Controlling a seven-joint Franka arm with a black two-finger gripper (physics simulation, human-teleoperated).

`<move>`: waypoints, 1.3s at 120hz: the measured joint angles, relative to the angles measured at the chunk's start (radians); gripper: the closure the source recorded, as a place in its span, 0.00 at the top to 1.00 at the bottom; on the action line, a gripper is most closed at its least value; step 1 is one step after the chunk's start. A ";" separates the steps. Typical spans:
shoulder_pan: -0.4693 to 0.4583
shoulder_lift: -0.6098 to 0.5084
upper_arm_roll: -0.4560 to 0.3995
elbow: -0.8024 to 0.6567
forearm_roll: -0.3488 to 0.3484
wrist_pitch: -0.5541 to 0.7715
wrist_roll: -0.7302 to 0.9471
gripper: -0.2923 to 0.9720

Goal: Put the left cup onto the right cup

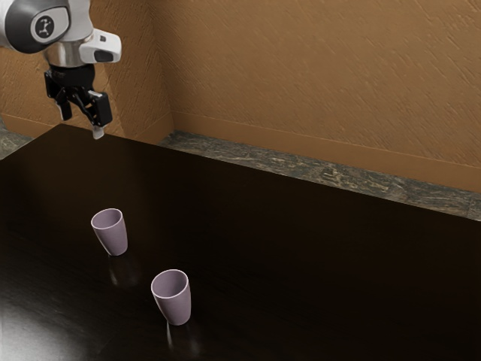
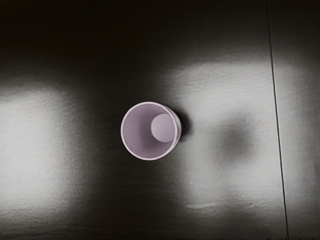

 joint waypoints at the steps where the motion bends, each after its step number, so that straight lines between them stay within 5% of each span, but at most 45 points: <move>1: 0.000 0.000 0.000 0.000 0.000 0.000 0.000 0.77; 69: 0.038 0.082 0.004 -0.003 -0.005 0.037 0.017 0.77; 156: 0.127 0.163 0.013 -0.244 -0.216 0.249 -0.037 0.77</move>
